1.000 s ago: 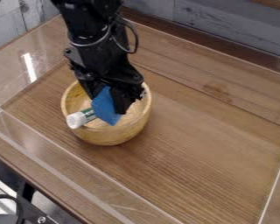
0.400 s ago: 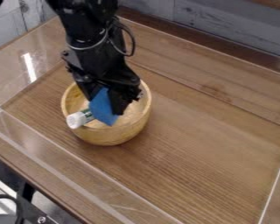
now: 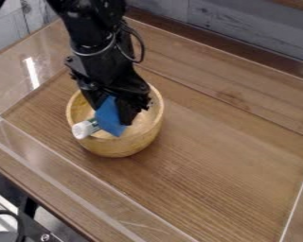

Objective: Put the blue block in the brown bowl

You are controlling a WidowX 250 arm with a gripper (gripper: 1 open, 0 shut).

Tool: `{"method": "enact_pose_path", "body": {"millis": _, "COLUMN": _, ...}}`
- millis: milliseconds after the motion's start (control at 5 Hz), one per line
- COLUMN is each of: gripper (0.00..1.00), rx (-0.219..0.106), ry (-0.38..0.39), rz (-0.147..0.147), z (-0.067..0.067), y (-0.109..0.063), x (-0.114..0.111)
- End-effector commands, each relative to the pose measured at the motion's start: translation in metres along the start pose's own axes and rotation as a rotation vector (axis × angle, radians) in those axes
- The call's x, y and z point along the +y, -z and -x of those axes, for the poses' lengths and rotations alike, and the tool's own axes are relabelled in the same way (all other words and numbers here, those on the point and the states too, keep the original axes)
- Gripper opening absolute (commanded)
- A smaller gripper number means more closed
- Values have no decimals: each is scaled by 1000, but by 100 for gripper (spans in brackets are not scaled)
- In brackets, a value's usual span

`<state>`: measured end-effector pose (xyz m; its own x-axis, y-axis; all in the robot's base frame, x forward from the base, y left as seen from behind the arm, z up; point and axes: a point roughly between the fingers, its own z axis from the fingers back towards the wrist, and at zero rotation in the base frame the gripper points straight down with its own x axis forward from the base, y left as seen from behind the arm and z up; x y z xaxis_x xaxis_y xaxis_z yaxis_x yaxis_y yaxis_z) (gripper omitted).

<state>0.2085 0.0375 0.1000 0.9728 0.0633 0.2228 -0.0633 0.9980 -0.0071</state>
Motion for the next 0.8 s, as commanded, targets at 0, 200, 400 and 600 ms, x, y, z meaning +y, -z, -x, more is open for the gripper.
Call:
{"method": "enact_pose_path", "body": {"millis": 0, "gripper": 0, "rx": -23, "ry": -12, "rz": -9, "z": -5, "y": -5, "x": 4}}
{"method": "enact_pose_path", "body": {"millis": 200, "gripper": 0, "rx": -22, "ry": -19, "rz": -11, "z": -5, "y": -5, "x": 5}}
{"method": "enact_pose_path", "body": {"millis": 400, "gripper": 0, "rx": -20, "ry": -25, "rz": -12, "z": -4, "y": -5, "x": 6}}
{"method": "enact_pose_path", "body": {"millis": 600, "gripper": 0, "rx": -18, "ry": -31, "rz": -14, "z": -4, "y": -5, "x": 7}}
